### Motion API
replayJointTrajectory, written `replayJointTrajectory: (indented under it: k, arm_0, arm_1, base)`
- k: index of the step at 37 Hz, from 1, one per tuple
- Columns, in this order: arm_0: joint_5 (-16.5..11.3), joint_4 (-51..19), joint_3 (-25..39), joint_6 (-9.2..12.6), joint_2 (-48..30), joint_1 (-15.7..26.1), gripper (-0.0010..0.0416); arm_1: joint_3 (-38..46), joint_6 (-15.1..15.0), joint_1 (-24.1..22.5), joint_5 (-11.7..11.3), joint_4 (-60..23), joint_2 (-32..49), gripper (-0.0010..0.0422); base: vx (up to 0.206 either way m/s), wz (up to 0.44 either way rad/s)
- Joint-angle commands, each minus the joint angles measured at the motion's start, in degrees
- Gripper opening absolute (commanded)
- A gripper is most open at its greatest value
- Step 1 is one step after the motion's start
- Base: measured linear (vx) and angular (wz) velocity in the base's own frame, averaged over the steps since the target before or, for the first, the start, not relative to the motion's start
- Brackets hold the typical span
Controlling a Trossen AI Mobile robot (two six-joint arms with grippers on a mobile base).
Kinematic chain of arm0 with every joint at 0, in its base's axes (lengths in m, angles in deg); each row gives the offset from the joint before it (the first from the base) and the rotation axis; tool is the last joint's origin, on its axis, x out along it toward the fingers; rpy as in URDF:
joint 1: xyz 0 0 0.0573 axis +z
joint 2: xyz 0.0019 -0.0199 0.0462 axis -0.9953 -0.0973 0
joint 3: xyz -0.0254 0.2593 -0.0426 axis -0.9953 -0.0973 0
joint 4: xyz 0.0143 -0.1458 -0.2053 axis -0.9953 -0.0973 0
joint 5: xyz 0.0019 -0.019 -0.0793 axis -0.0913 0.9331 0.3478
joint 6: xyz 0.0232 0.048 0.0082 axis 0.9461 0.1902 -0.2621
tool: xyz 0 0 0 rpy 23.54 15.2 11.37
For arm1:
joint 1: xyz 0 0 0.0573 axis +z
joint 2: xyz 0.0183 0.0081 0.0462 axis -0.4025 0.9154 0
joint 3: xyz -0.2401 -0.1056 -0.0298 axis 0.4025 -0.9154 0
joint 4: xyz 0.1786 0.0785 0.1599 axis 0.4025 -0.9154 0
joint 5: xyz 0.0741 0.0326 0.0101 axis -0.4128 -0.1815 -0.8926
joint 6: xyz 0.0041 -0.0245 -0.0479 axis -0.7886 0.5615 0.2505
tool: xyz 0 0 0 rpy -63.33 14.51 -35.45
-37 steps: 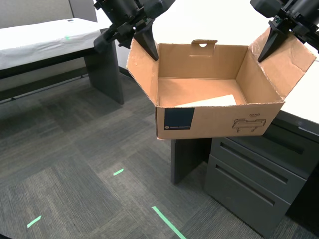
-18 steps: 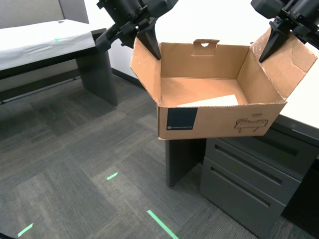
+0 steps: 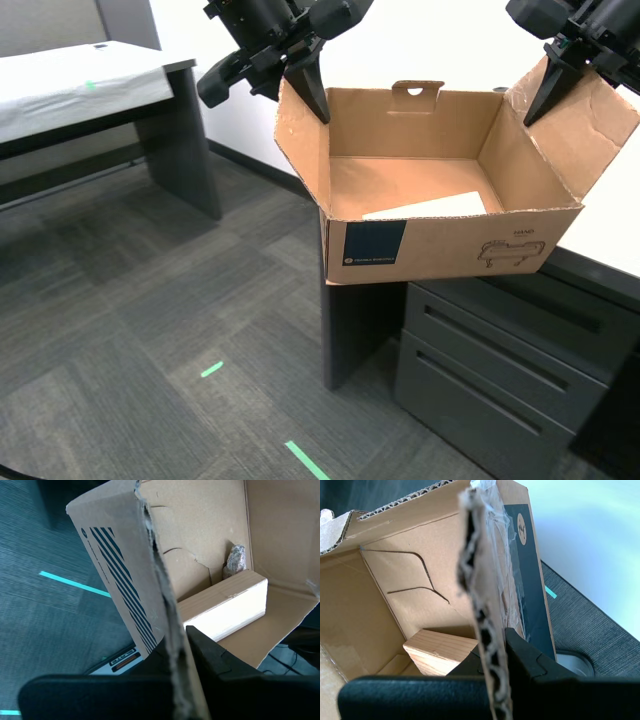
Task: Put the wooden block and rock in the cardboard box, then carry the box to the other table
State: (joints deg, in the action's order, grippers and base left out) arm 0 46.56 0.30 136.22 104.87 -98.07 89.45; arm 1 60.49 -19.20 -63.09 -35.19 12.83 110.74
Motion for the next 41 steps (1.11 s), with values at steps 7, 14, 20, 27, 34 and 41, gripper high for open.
replayJointTrajectory:
  k: [7, 14, 20, 27, 34, 41]
  arm_0:
    - [-1.7, -0.7, -0.3, 3.0, 0.2, 5.5, -0.0001]
    - [4.3, -0.5, -0.5, 11.7, 0.4, 11.6, -0.0001]
    - [5.1, 0.6, -0.5, 15.5, 0.4, 13.4, -0.0001]
    - [5.3, -0.1, -0.4, 15.9, 0.4, 13.4, -0.0001]
    - [7.0, 0.0, -0.4, 15.9, 0.4, 13.3, -0.0001]
    - [7.1, -0.2, -0.5, 15.0, 0.4, 13.3, -0.0001]
  arm_1:
    - [0.0, -8.5, -0.2, 0.4, -2.3, 0.0, -0.0001]
    - [0.0, -15.0, -0.1, 1.0, -3.6, -0.1, -0.0001]
    - [0.0, -16.9, -0.1, 2.4, -3.0, -0.1, -0.0001]
    - [0.0, -17.6, -0.1, 2.4, -2.7, -0.1, -0.0001]
    - [0.0, -16.5, -0.1, 2.3, -2.6, -0.1, -0.0001]
    - [0.0, -13.6, -0.1, 2.3, -2.5, -0.1, -0.0001]
  base:
    - [0.136, 0.606]
    - [0.147, 0.546]
    - [0.144, 0.372]
    - [0.129, 0.207]
    - [0.117, 0.112]
    - [0.129, 0.014]
